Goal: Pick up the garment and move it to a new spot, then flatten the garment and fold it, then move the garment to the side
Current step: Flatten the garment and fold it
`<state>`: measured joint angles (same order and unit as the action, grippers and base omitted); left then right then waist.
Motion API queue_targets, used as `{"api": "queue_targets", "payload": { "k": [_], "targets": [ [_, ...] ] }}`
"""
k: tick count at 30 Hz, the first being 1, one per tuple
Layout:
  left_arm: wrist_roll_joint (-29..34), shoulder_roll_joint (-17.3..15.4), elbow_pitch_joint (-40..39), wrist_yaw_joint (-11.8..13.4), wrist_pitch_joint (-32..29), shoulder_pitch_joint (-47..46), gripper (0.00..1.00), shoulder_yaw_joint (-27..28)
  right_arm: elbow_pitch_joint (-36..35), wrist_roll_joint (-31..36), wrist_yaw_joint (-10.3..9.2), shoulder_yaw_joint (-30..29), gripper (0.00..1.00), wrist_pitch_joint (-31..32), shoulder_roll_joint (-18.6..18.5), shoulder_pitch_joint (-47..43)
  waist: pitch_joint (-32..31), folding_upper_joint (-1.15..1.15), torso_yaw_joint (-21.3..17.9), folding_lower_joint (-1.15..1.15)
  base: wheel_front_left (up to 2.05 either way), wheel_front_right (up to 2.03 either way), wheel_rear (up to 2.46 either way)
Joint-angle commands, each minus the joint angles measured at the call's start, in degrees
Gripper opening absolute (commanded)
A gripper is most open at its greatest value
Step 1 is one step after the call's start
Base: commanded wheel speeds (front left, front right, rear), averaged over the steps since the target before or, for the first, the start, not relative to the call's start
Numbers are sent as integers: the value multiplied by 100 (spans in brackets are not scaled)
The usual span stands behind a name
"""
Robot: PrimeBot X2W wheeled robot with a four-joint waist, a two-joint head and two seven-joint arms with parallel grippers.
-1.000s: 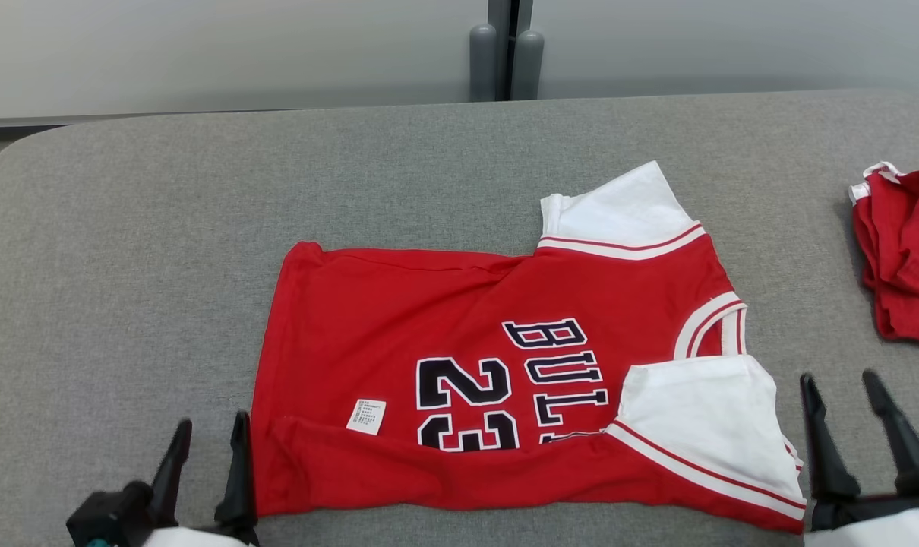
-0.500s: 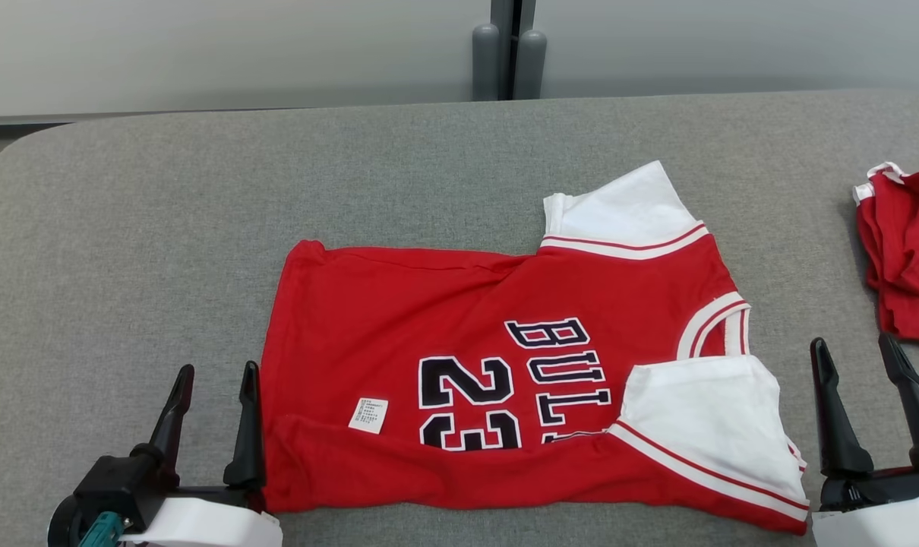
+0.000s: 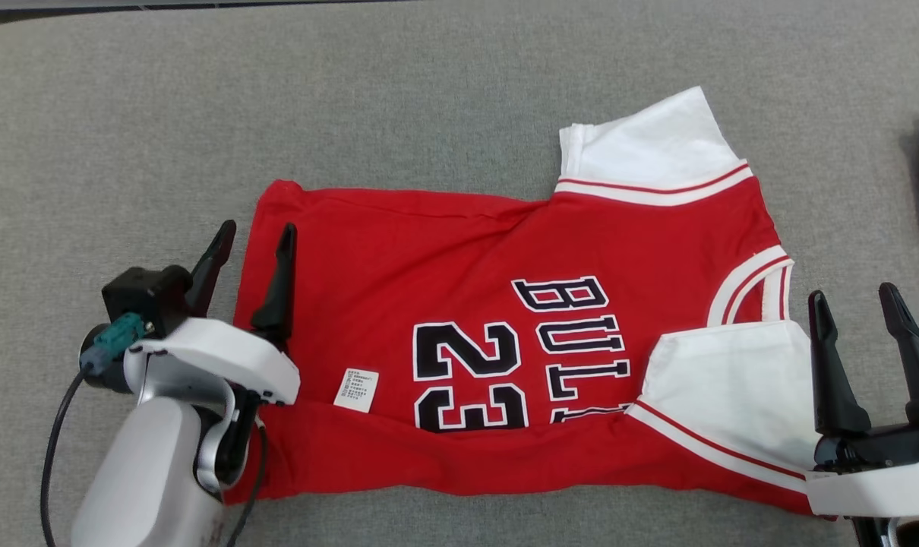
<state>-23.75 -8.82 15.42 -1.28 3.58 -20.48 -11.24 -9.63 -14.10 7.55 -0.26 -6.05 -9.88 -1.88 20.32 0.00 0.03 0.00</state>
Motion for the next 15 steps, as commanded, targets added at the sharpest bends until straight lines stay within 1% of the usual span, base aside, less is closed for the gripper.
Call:
{"api": "queue_targets", "payload": {
  "k": [1, 5, 8, 10, 11, 12, 15],
  "targets": [
    [-45, -59, 210, -64, -74, -173, 100, 8, 42, -23, -13, 3, 100, -44, 12, 79, 223, 0, -115, 0, 0, 0, 0],
    [-190, -153, 1252, -275, -284, -921, 100, 30, 188, -53, -13, 77, 100, -131, 44, 234, 382, 0, -243, 0, 0, 0, 0],
    [-268, -245, 1906, -358, -354, -1310, 100, 56, 290, -79, -13, 117, 100, -184, 66, 301, 433, 0, -323, 0, 0, 0, 0],
    [-327, -245, 2234, -400, -385, -1490, 100, 63, 358, -95, -13, 104, 100, -214, 71, 330, 442, 0, -357, 0, 0, 0, 0],
    [-354, -247, 2361, -422, -369, -1562, 79, 56, 394, -105, -13, 95, 100, -230, 65, 339, 444, 0, -366, 0, 0, 0, 0],
    [-361, -249, 2451, -433, -337, -1619, 0, 37, 431, -105, -13, 62, 100, -226, 56, 341, 445, 0, -371, 0, 0, 0, 0],
    [-317, -241, 2689, -488, -291, -1761, 0, -72, 516, -149, -13, -45, 100, -235, 17, 413, 436, 0, -362, 0, 0, 0, 0]
  ]
}}
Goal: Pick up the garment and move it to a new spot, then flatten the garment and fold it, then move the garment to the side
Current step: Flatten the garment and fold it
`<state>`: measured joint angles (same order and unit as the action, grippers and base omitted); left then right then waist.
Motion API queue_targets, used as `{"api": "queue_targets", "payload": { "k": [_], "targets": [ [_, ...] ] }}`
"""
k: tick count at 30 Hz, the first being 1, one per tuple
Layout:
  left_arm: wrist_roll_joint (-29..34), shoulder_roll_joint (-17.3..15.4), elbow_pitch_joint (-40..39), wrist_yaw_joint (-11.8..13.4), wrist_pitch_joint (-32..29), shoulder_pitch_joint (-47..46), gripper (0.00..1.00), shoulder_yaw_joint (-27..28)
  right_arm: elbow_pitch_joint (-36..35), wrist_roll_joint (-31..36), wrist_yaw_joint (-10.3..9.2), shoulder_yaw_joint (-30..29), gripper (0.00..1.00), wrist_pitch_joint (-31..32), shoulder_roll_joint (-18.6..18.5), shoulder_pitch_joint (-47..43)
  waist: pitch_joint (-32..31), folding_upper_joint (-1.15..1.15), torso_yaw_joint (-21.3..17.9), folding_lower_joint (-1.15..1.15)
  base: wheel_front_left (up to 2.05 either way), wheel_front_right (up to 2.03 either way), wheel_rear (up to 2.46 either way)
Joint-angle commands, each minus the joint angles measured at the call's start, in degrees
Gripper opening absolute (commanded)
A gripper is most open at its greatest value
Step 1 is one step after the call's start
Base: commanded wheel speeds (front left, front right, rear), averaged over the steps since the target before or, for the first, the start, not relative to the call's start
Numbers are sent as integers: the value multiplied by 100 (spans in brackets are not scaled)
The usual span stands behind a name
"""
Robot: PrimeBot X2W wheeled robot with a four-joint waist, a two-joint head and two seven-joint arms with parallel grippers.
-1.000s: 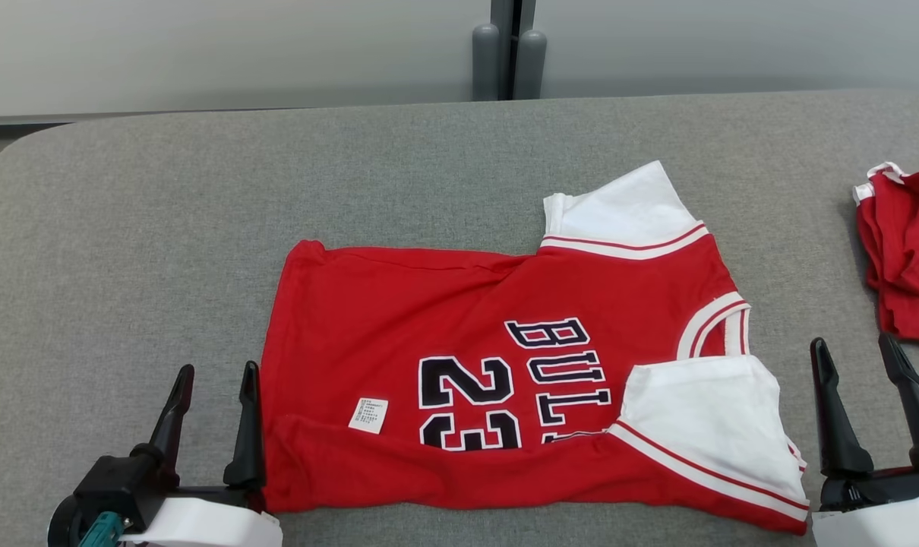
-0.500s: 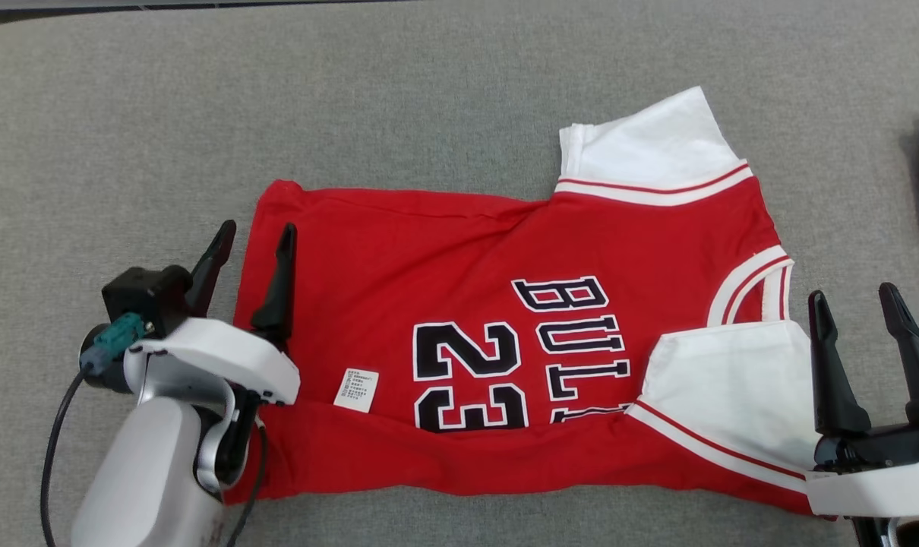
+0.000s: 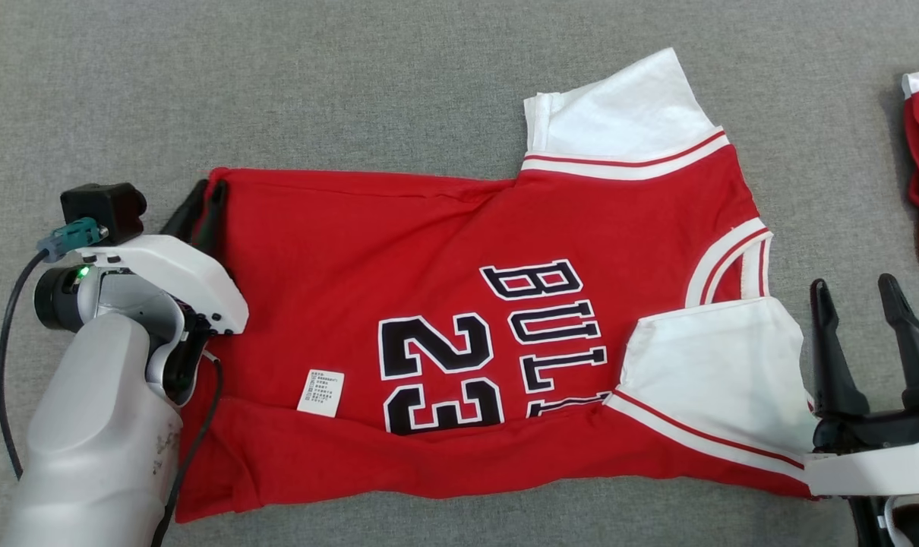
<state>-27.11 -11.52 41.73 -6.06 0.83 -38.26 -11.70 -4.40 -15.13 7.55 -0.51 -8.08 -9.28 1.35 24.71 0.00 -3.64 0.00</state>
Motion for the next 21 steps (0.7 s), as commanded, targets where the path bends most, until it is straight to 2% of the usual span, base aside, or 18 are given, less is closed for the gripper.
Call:
{"api": "queue_targets", "payload": {
  "k": [1, 10, 15, 21],
  "targets": [
    [37, 25, 112, -25, 13, -24, 0, -61, 37, -72, -13, -49, 100, -27, -71, 135, -5, 0, 11, 0, 0, 0, 0],
    [96, 131, 237, -90, 326, -415, 0, -282, 660, -204, -12, -194, 100, 98, -461, 1160, 285, 0, 210, 0, 0, 0, 0],
    [133, 317, 225, -86, 437, -622, 0, -414, 1094, -352, -12, 101, 100, 183, -691, 2014, 547, 0, 430, 0, 0, 0, 0],
    [82, 549, 355, -114, 617, -857, 0, -625, 2017, -638, -12, 913, 100, 436, -1037, 3277, 755, 0, 761, 0, 0, 0, 0]
  ]
}}
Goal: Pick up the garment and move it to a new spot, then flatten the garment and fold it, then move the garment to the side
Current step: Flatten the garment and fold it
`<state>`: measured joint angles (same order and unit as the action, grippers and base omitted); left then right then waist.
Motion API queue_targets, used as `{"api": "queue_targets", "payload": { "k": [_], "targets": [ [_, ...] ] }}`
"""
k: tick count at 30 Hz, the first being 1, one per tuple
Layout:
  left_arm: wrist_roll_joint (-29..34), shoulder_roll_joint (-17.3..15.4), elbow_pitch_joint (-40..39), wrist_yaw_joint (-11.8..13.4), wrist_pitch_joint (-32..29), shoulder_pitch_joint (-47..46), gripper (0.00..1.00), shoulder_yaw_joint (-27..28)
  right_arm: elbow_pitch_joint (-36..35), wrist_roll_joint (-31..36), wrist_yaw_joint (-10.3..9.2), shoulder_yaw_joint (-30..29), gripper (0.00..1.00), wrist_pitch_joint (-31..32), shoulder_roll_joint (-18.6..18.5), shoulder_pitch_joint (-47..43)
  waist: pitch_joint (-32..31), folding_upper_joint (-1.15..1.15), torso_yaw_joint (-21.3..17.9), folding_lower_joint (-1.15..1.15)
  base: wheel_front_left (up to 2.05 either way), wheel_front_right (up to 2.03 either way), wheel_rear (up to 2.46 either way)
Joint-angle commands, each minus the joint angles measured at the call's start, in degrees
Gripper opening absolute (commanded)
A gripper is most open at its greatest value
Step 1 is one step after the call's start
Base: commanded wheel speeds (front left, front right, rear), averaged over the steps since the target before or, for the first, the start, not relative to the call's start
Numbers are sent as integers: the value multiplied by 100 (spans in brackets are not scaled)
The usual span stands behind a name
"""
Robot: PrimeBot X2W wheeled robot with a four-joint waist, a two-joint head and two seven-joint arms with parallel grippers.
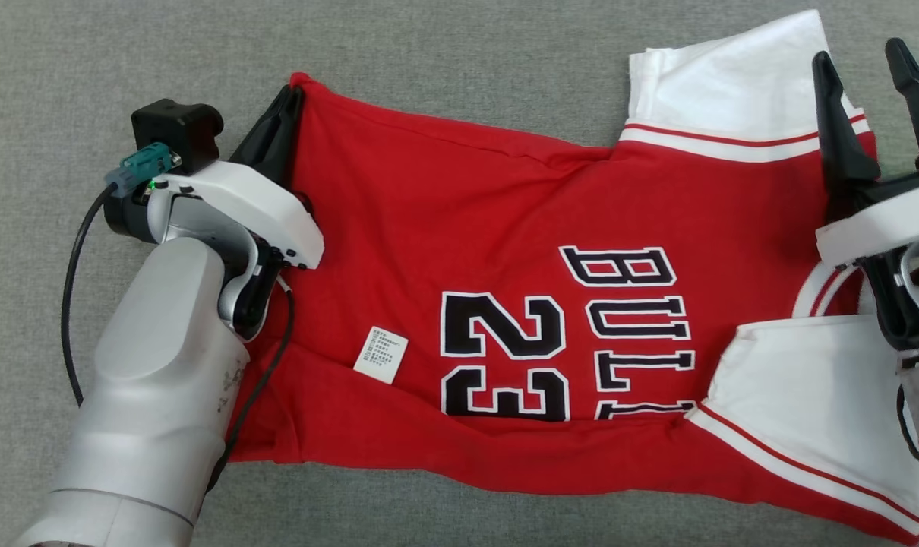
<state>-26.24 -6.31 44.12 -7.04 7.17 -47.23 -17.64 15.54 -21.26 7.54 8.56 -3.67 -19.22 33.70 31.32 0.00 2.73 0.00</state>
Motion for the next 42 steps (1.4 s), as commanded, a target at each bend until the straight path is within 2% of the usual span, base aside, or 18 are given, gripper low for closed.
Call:
{"api": "queue_targets", "payload": {
  "k": [1, 7, 8, 9, 10, 14, 19, 29, 37, 38, 42],
  "targets": [
    [-28, 67, 155, -22, 29, 19, 0, -71, 190, -83, -12, 158, 100, 52, -114, 230, 106, 0, 167, 0, 0, 0, 0],
    [-155, 150, 393, -19, 189, -68, 0, -228, 962, -510, -11, 841, 100, 451, -359, 973, 112, 0, 276, 0, 0, 0, 0],
    [-173, 163, 427, -21, 220, -70, 0, -251, 1011, -583, -11, 929, 52, 477, -400, 1048, 102, 0, 282, 0, 0, 0, 0],
    [-202, 174, 452, -24, 258, -81, 0, -273, 1053, -653, -12, 981, 39, 500, -439, 1116, 94, 0, 285, 0, 0, 0, 0],
    [-218, 182, 476, -27, 296, -89, 0, -292, 1079, -740, -12, 1025, 0, 538, -466, 1134, 85, 0, 282, 0, 0, 0, 0],
    [-278, 156, 527, -34, 449, -58, 0, -332, 1017, -1045, -11, 1162, 0, 517, -602, 1184, 25, 0, 251, 0, 0, 0, 0],
    [-326, 51, 392, -37, 622, -42, 0, -297, 735, -1170, -11, 1230, 0, 155, -810, 1120, -64, 0, 228, 0, 0, 0, 0],
    [-394, -132, -527, 89, 767, 544, 0, -125, 202, -1359, -11, 1194, 0, -392, -941, 417, -334, 0, 177, 0, 0, 0, 0],
    [-427, -414, -1980, 422, 746, 1781, 0, 16, -456, -1622, -11, 1095, 0, -829, -1081, -870, -570, 0, 145, 0, 0, 0, 0],
    [-427, -414, -1980, 422, 746, 1781, 0, 16, -456, -1622, -11, 1095, 0, -829, -1081, -870, -570, 0, 145, 0, 0, 0, 0],
    [-501, -583, -2844, 746, 508, 2636, 0, 99, -789, -1723, -11, 1150, 0, -958, -1045, -1591, -753, 0, 83, 0, 0, 0, 0]
  ]
}}
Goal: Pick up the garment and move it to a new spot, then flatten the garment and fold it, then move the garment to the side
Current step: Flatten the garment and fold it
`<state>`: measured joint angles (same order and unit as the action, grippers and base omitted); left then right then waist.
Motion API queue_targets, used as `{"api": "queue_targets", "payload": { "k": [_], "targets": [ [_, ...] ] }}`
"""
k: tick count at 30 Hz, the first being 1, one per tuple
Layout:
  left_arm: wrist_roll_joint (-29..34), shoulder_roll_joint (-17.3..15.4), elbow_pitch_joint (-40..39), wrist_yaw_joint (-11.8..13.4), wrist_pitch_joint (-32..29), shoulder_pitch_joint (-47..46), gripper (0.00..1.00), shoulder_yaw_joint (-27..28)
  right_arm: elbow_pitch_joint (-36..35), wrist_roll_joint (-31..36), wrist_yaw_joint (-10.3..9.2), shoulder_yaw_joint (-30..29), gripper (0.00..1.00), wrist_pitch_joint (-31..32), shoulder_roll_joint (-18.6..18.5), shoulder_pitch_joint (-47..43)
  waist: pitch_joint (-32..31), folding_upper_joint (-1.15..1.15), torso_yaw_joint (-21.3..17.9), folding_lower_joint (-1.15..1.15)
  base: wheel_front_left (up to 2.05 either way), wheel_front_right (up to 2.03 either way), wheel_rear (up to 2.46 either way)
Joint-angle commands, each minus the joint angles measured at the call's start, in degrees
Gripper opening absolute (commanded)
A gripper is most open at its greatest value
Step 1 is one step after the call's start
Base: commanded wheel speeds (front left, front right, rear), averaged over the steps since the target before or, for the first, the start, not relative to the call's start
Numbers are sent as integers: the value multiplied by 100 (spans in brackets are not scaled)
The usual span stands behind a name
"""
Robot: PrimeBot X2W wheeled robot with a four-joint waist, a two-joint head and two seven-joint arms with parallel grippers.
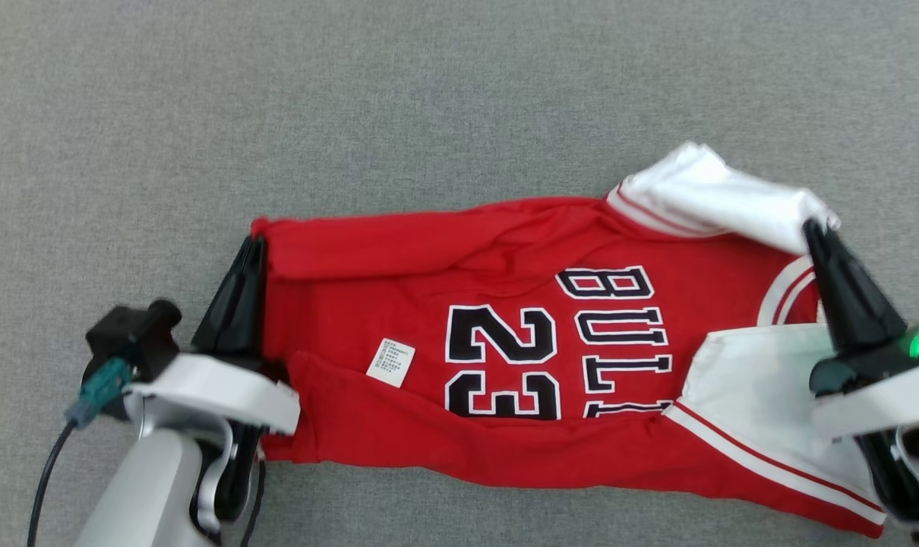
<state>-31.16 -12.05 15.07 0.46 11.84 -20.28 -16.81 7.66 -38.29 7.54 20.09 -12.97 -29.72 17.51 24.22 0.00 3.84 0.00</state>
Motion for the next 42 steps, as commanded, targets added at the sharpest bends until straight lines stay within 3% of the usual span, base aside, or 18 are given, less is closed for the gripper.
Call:
{"api": "queue_targets", "payload": {
  "k": [1, 8, 11, 19, 26, 27, 28, 29, 30, 37, 42],
  "targets": [
    [-6, -71, -166, 91, -43, 155, 0, 38, -56, 7, -11, 8, 0, -46, 5, -136, -84, 0, -44, 0, 0, 0, 0],
    [-38, -379, -1744, 676, -462, 1256, 0, 265, -354, 61, -10, -384, 0, -204, 143, -989, -287, 0, -71, 0, 0, 0, 0],
    [12, -488, -2071, 761, -583, 1358, 0, 277, -548, 137, -10, -505, 0, -221, 187, -1153, -376, 0, -102, 0, 0, 0, 0],
    [6, -608, -2492, 868, -790, 1607, 0, 252, -1112, 292, -10, -827, 0, -222, 303, -1650, -594, 0, -206, 0, 0, 0, 0],
    [-424, -436, -2096, 918, -1001, 2170, 0, 259, -913, 347, -8, -695, 0, -222, 406, -2277, -658, 0, -236, 0, 0, 0, 0],
    [-489, -403, -1974, 885, -979, 2201, 8, 245, -843, 334, -9, -662, 30, -223, 449, -2340, -658, 0, -229, 0, 0, 0, 0],
    [-560, -370, -1839, 844, -968, 2213, 46, 229, -724, 322, -8, -568, 38, -222, 464, -2411, -663, 0, -223, 0, 0, 0, 0],
    [-609, -318, -1705, 814, -929, 2213, 100, 234, -609, 404, -9, -541, 78, -223, 454, -2443, -668, 0, -219, 0, 0, 0, 0],
    [-634, -274, -1571, 776, -860, 2186, 100, 244, -537, 395, -9, -513, 100, -223, 520, -2445, -676, 0, -220, 0, 0, 0, 0],
    [-267, -149, -1300, 788, 114, 2027, 100, 425, -837, 1064, -8, -1164, 100, -224, 951, -2414, -825, 0, -333, 0, 0, 0, 0],
    [93, -87, -1568, 851, 296, 1896, 100, 512, -1089, 1551, -8, -1531, 100, -223, 1127, -2335, -967, 0, -371, 0, 0, 0, 0]
  ]
}}
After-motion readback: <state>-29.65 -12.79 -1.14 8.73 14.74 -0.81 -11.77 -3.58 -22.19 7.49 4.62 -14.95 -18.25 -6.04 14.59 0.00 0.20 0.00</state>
